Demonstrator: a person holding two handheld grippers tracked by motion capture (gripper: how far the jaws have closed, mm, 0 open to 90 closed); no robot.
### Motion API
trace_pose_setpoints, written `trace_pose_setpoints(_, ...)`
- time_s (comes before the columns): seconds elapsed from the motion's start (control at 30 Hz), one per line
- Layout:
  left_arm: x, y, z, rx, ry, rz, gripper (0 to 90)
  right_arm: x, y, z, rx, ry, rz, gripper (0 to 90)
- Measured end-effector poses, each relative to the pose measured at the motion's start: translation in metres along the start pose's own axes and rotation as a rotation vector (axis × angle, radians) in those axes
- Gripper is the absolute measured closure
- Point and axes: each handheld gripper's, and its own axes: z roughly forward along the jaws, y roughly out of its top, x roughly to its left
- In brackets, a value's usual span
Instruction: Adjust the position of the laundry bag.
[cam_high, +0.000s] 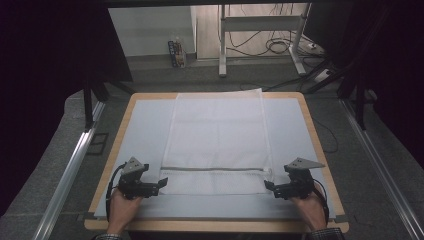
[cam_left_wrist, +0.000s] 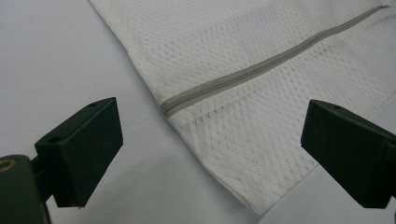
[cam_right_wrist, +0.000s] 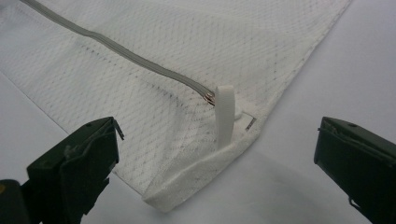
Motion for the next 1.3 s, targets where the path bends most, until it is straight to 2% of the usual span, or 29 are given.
trace_pose_setpoints(0.17,0.001,0.0,-0.002,-0.023,-0.018,-0.033,4.9,0.001,0.0,0.001,-0.005,-0.001,-0.018,0.0)
trace_pose_setpoints(0.33,0.003,-0.001,-0.002,-0.03,-0.021,-0.042,4.1,0.003,0.001,0.003,0.004,-0.011,-0.033,0.0)
trace_pose_setpoints(0.47,0.002,-0.001,-0.001,-0.025,-0.027,-0.043,4.1,0.003,0.0,0.004,0.008,-0.015,-0.023,0.0)
trace_pose_setpoints(0.63,0.001,-0.001,0.0,0.002,-0.023,-0.016,5.4,0.003,0.0,0.004,-0.001,-0.018,-0.014,0.0)
trace_pose_setpoints(0.87,0.0,-0.001,0.003,0.018,-0.021,-0.008,5.0,0.002,0.0,0.005,-0.008,-0.014,0.001,0.0)
trace_pose_setpoints(1.17,-0.001,0.003,0.008,0.027,-0.015,-0.004,2.8,0.002,0.002,0.01,-0.004,-0.034,0.016,0.0)
trace_pose_setpoints(1.3,0.0,0.007,0.009,0.011,-0.003,0.004,4.0,0.001,0.005,0.013,0.013,-0.032,0.022,0.0)
